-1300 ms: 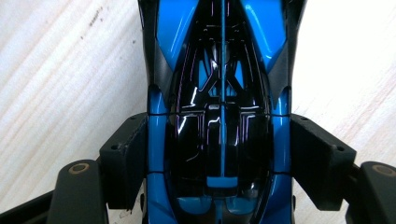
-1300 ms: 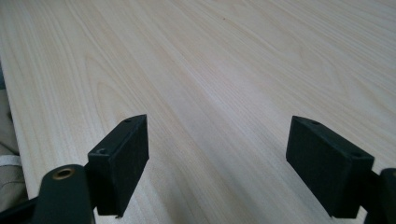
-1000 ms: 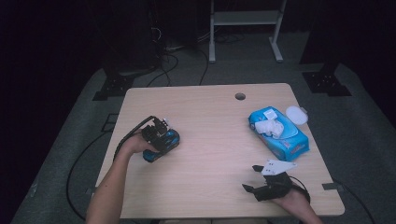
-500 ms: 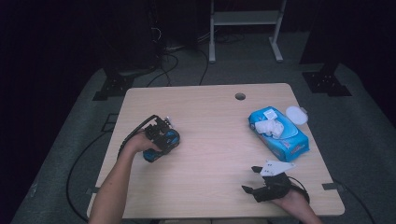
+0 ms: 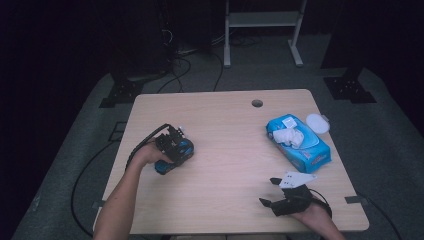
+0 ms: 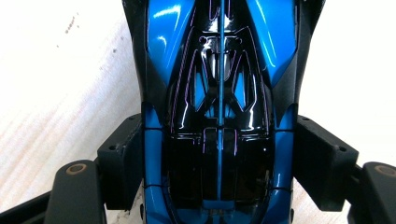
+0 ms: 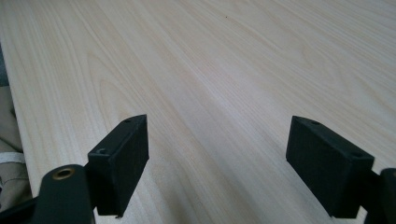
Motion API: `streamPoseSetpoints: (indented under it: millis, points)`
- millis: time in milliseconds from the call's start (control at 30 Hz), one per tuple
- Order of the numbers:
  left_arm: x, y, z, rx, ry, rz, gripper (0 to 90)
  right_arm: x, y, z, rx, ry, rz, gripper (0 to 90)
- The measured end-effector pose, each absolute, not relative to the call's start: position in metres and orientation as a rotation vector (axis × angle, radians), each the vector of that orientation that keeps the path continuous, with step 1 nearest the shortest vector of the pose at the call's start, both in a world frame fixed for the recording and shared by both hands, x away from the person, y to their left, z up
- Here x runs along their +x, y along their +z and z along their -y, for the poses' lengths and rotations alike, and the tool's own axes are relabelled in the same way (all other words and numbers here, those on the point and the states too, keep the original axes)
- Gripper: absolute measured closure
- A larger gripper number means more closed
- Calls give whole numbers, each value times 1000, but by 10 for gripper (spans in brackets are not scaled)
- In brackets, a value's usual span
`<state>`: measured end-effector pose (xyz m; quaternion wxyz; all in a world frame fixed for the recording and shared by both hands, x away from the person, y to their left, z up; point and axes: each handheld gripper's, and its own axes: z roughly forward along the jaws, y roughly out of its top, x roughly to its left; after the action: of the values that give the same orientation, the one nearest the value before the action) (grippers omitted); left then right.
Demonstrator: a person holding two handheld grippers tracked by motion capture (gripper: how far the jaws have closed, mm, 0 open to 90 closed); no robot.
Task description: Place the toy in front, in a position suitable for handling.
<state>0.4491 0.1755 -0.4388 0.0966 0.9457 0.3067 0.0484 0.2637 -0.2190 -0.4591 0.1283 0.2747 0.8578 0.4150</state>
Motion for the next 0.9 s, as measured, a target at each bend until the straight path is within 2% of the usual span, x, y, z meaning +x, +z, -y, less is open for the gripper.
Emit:
streamPoseSetpoints:
  millis: [133,333,600,900]
  points:
    - [448,-431,-178,2783,156,-913,262,264,-459,219,802,1206,-2493,204]
    - [434,-404,-163,2776,213,-801,262,265,-458,220,816,1212,-2480,204]
    - [401,-387,-94,2806,250,-466,261,267,-453,236,879,1231,-2410,204]
    - [373,-403,-29,2818,164,-237,261,272,-454,262,994,1264,-2327,205]
